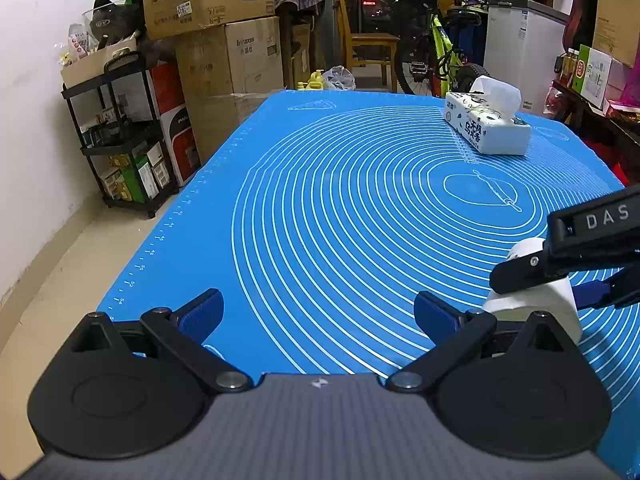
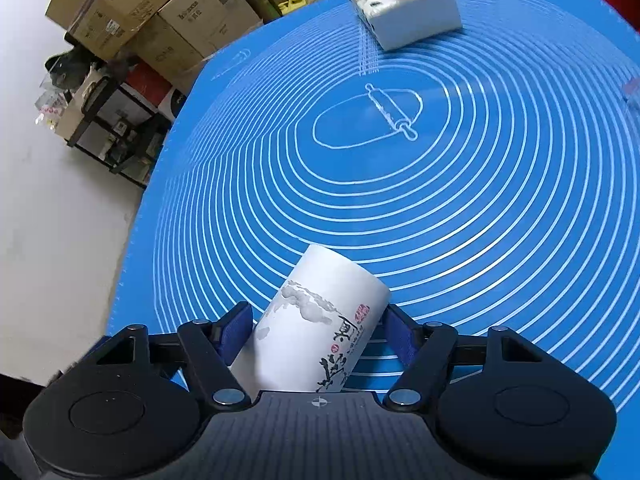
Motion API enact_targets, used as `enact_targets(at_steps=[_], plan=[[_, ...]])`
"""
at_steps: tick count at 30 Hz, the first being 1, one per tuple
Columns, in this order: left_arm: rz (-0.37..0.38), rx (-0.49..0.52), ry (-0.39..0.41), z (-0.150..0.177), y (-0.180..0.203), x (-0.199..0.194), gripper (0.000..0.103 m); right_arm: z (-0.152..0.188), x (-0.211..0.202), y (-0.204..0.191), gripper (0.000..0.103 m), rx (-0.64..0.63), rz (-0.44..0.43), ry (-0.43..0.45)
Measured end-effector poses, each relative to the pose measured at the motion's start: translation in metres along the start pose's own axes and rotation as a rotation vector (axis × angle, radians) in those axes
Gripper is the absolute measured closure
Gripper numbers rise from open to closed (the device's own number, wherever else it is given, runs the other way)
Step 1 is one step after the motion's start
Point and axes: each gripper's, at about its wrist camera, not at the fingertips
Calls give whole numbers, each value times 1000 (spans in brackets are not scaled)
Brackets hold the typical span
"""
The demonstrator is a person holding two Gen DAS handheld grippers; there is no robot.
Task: Flip cup upside down
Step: 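Rotate the cup with the right gripper so its rim faces the mat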
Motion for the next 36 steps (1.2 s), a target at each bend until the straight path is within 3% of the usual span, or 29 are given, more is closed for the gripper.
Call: enact_targets(at_steps=[5, 11, 14, 17, 19, 23, 36], plan=[[0, -14, 0, -1, -1, 0, 3, 5, -6, -1, 39, -4, -26, 26], [4, -12, 1, -1, 0, 0, 3, 7, -24, -5, 42, -86, 51, 160], [5, -12, 1, 0, 0, 0, 3, 11, -38, -2, 42, -157, 161, 315], [6, -8, 3, 0, 1, 0, 3, 16, -39, -5, 42, -286, 328, 482], [7, -7, 4, 1, 3, 1, 3, 19, -31, -3, 42, -357, 420, 536], [9, -2, 3, 1, 5, 2, 3, 26, -21, 4, 40, -421, 466, 583], [22, -5, 5, 2, 7, 0, 3, 51, -25, -5, 36, -470, 453, 516]])
Point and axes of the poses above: each gripper's, at about its wrist camera, not at the fingertips, and x roughly the way its jaws point, y to its right, z to its underside, and after that the axes turned 3 degrees about -y, right-handed
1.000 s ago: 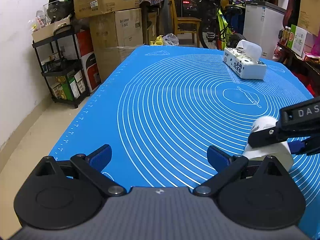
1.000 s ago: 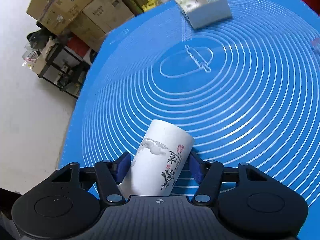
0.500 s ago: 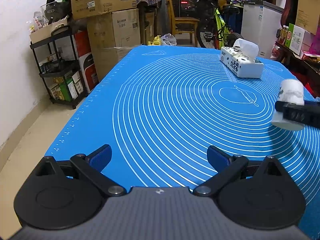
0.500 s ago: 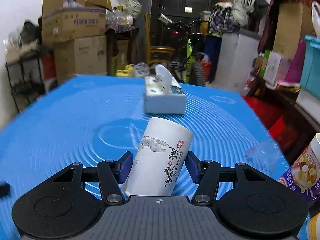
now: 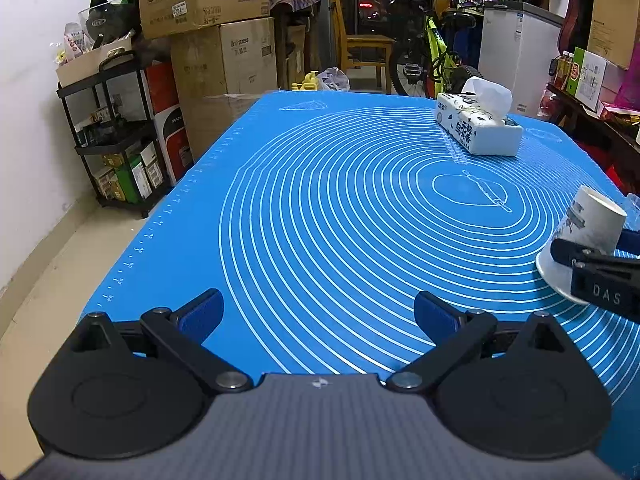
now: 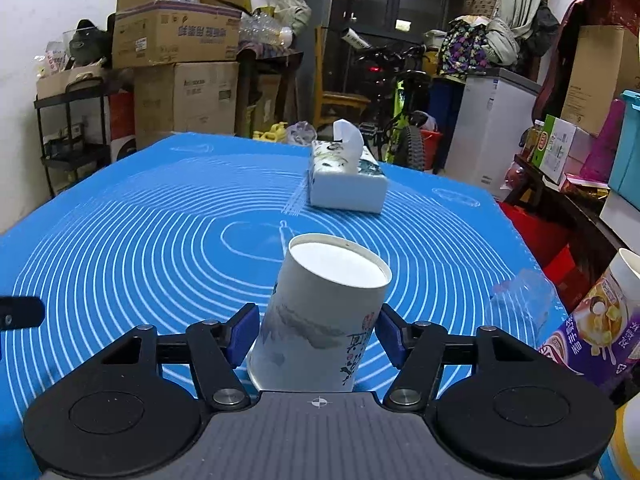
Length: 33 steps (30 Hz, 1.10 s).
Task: Flip cup upside down
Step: 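Rotate the cup with the right gripper so its rim faces the mat, then lower the cup rim-down onto the mat and open the right gripper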
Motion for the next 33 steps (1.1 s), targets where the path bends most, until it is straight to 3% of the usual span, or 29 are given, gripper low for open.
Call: enact_targets(at_steps=[4, 8, 11, 20, 33], plan=[[11, 10, -3, 1, 4, -2, 3, 2, -5, 0, 32, -9, -4, 2], [24, 18, 0, 2, 8, -7, 3, 3, -13, 1, 19, -14, -24, -16], [31, 34, 7, 4, 12, -11, 3, 6, -24, 3, 17, -12, -35, -1], [67, 22, 13, 10, 23, -34, 3, 20, -72, 24, 14, 1, -44, 26], [173, 75, -9, 40, 63, -81, 3, 53, -139, 54, 14, 23, -19, -31]])
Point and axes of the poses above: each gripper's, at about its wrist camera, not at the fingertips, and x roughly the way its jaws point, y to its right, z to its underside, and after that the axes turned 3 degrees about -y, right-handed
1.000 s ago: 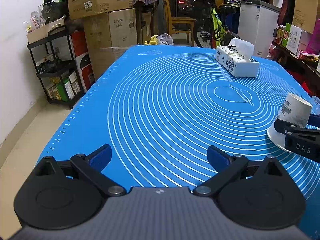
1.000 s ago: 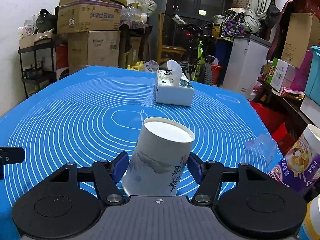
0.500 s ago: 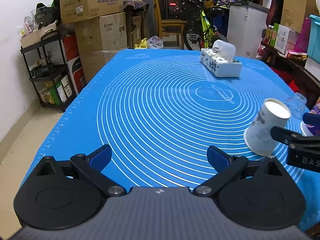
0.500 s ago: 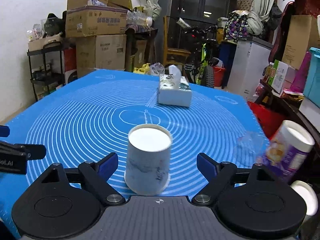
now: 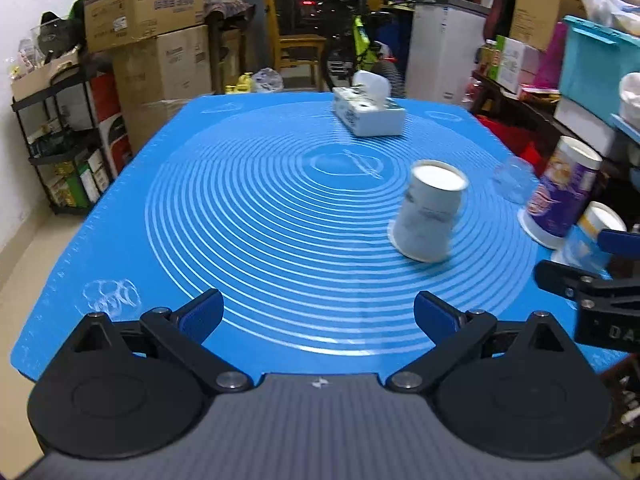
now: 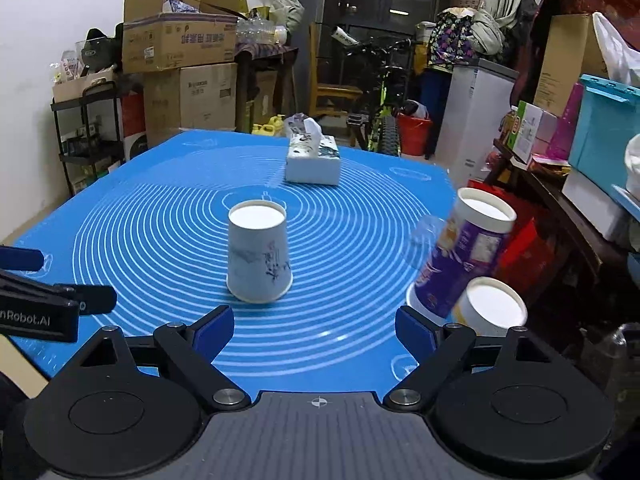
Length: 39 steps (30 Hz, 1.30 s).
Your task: Flip cup upside down
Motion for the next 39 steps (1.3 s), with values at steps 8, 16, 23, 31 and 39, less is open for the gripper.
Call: enact_targets(at_steps=[8, 16, 23, 31, 39], plan=[[18, 33, -14, 16, 20, -10, 3, 10, -16, 5, 14, -3, -15, -12], [12, 41, -10, 22, 25, -18, 3, 15, -22, 4, 14, -5, -26, -22], [9, 48, -15, 24, 28, -19, 3, 15, -25, 5, 14, -10, -31, -15], [7, 58, -20, 25, 30, -19, 3, 17, -28, 4, 14, -14, -36, -12], [7, 62, -18, 26, 31, -18, 3, 17, -28, 4, 14, -15, -35, -12]])
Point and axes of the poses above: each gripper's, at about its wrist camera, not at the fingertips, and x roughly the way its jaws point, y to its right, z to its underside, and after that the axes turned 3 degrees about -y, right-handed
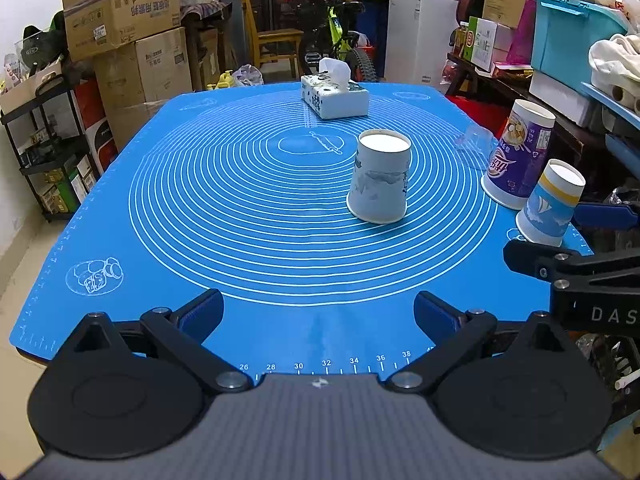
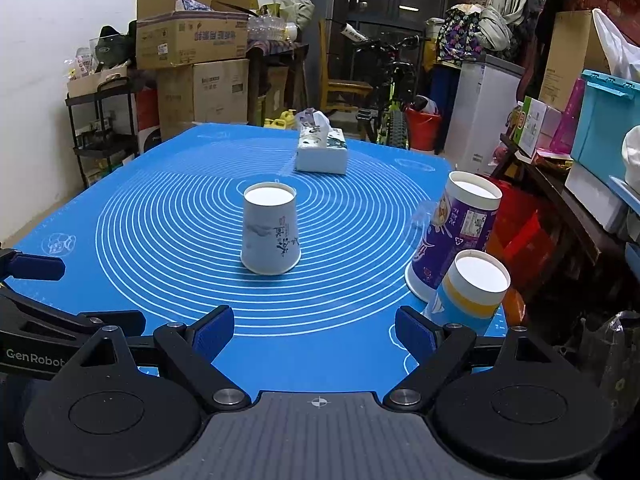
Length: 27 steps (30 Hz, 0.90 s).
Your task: Flip cup upside down
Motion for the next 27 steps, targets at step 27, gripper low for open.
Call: enact_targets(at_steps=[27], plan=[[-2, 2, 0, 0, 1, 0, 3, 7, 5, 6, 14, 2, -1, -11]])
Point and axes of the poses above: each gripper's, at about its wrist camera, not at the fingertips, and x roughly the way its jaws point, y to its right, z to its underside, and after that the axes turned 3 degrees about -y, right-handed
